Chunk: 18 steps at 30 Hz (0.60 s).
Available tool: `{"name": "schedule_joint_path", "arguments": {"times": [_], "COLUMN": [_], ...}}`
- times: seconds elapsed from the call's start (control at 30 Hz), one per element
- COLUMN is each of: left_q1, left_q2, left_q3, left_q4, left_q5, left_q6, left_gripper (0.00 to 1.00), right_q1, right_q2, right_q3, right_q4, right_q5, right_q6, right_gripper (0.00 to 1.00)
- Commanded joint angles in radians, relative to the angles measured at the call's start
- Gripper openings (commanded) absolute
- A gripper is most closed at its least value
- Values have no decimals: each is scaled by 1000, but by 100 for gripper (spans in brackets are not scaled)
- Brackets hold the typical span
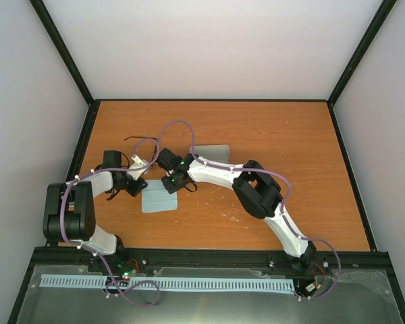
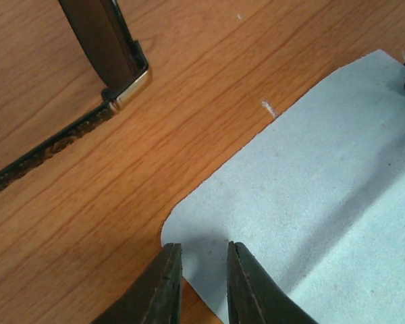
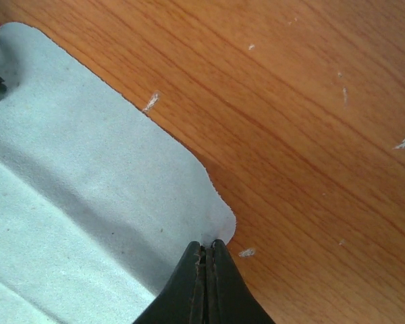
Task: Organize the sunglasses
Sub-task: Fold the glasses cleaning cloth at the center of the board.
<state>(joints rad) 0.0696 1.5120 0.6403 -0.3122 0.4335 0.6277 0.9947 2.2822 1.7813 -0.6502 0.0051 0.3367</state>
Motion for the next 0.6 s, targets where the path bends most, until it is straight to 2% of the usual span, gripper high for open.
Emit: {"name": "schedule_joint_path", "arguments": {"times": [0.0, 0.3, 0.57], "left_q1": [-19, -22, -22], "left_q2": [7, -3, -102], "left_q3": [-24, -22, -1], "left_q4": [19, -4, -39], "left_q5": [-31, -26, 33], "left_q6": [-11, -10, -43], "left_gripper": [18, 1, 1], "right_q1": [5, 5, 5], "right_q2": [-18, -23, -56], "right_q3": [18, 16, -29], "right_q4": [5, 6, 44], "right_q5": [-6, -4, -20], "right_q6": [-6, -8, -15], "right_gripper": [3, 3, 3]}}
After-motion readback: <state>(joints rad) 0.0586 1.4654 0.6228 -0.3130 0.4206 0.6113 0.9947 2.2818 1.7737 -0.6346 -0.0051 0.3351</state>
